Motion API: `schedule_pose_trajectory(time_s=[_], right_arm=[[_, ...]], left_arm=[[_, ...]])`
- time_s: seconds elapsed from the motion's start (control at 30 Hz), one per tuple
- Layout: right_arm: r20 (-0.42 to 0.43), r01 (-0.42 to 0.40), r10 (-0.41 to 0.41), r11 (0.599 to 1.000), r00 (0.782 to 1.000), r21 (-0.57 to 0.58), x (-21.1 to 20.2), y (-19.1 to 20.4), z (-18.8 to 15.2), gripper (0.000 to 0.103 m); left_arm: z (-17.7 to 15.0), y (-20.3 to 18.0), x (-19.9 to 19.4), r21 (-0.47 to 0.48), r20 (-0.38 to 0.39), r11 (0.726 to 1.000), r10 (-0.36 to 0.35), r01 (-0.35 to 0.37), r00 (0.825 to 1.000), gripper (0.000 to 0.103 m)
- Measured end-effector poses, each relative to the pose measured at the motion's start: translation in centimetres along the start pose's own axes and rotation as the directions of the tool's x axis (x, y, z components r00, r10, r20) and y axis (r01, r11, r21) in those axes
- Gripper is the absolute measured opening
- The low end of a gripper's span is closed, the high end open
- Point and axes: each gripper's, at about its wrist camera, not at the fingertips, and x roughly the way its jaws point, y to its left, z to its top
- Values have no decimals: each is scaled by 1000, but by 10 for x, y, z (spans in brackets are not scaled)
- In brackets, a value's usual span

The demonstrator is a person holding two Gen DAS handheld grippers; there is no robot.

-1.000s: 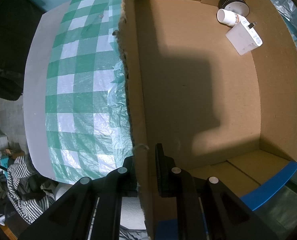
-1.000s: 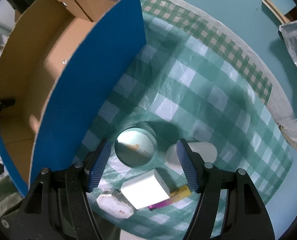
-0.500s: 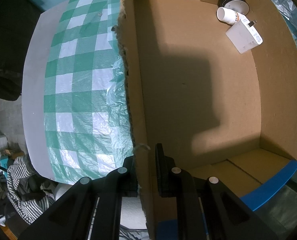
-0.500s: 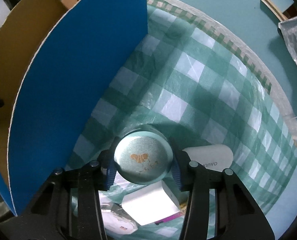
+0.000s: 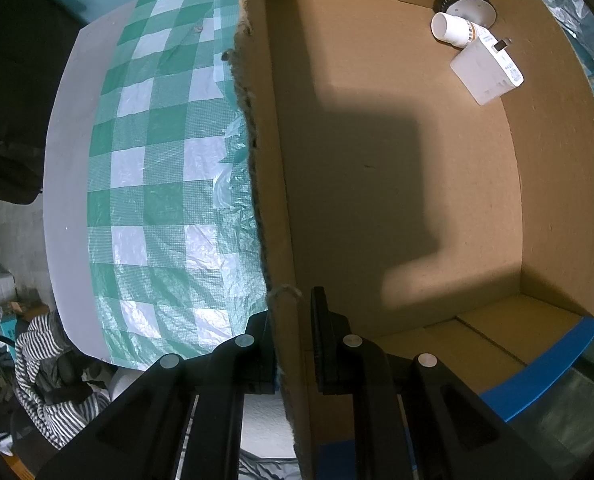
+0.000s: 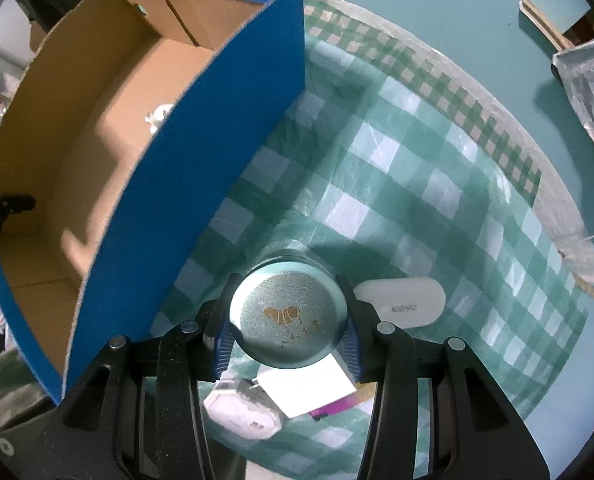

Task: Organize rigid objects
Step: 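Carry the teal canister into the box and open the right gripper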

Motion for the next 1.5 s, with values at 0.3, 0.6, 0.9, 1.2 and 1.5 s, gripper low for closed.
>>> schedule_pose_trajectory(time_s=[0.3,0.6,0.9,1.2,1.5], right_arm=[[9,7,-7,1000,1000,-10,-28,1,5,44],[33,5,-4,999,999,-42,-54,13,11,44],[71,-4,11,995,997,-102,-80,30,33,44],[92,0,15,986,996,-166,-87,57,66,44],[56,1,10,980,998,-197,-68,75,86,44]], left_arm=[[-2,-4,0,4,0,1000,5,-5,1000,12],[-3,-7,-2,8,5,1000,6,-6,1000,12],[-3,-6,-2,10,5,1000,1,-1,1000,12],[-5,-8,-2,14,11,1000,-1,1,1000,12],[-8,-5,0,15,13,1000,0,0,1000,12]])
